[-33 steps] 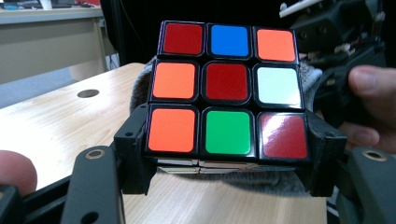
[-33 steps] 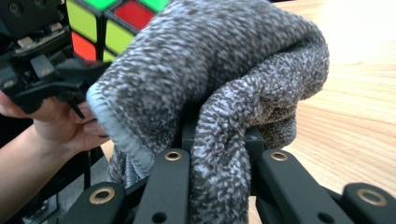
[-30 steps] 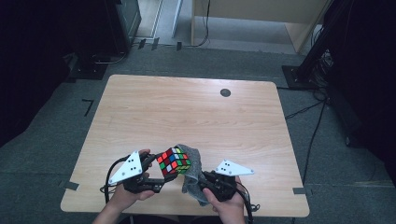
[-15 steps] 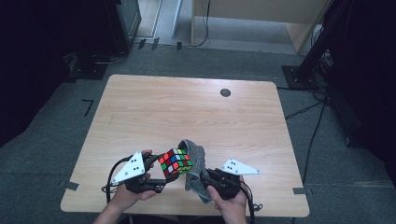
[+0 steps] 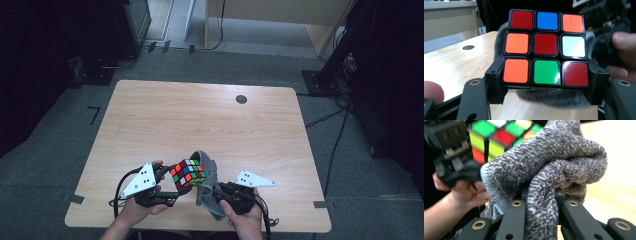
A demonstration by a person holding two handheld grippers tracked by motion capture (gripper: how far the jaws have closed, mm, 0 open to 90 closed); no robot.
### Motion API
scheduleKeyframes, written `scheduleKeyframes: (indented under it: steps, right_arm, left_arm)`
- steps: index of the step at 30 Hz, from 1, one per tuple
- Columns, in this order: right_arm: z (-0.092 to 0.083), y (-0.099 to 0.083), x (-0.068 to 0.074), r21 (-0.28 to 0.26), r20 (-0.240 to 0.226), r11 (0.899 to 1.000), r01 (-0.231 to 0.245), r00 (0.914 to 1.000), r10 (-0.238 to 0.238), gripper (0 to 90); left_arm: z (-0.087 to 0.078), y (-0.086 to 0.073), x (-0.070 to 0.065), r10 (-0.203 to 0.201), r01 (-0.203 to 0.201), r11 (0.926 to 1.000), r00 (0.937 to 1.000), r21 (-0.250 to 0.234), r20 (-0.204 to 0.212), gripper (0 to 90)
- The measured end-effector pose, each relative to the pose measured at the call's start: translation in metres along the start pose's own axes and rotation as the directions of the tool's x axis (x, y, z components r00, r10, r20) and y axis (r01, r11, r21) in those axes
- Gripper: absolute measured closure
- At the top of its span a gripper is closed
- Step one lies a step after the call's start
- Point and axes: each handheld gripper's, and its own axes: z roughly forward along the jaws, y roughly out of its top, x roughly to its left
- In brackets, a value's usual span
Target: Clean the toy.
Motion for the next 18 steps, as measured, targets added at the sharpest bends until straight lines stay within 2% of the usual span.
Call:
scheduleKeyframes:
  steps: [2, 4, 9, 12, 15, 18]
  right_arm:
    - [-0.003, 0.001, -0.001, -0.022, 0.0, 1.0, -0.006, 1.0, 0.006, 79.9]
    - [-0.001, -0.001, 0.001, -0.016, -0.007, 1.0, -0.008, 0.9999, 0.008, 80.1]
    - [0.014, -0.01, 0.006, 0.052, -0.047, 0.999, 0.005, 0.9989, -0.002, 80.0]
    - [0.017, -0.012, 0.008, 0.07, -0.046, 0.997, 0.014, 0.9989, -0.01, 80.0]
    - [0.01, -0.006, 0.006, 0.046, -0.033, 0.999, 0.02, 0.9993, -0.018, 80.0]
    - [-0.001, 0.001, 0.002, -0.014, -0.012, 1.0, 0.009, 0.9999, -0.009, 80.0]
  left_arm:
    - [0.0, 0.0, 0.0, -0.006, 0.006, 1.0, 1.0, -0.002, 0.002, 34.1]
    - [0.0, 0.0, 0.0, -0.005, 0.005, 1.0, 1.0, -0.004, 0.002, 34.0]
    - [-0.002, 0.001, 0.003, -0.019, 0.019, 0.9998, 0.9998, -0.011, 0.002, 34.0]
    - [-0.002, 0.0, 0.003, -0.022, 0.022, 0.9997, 0.9998, -0.014, 0.0, 34.0]
    - [-0.002, 0.0, 0.003, -0.021, 0.021, 0.9997, 0.9998, -0.013, 0.0, 34.1]
    - [-0.001, 0.0, 0.002, -0.015, 0.015, 0.9998, 0.9999, -0.009, 0.0, 34.0]
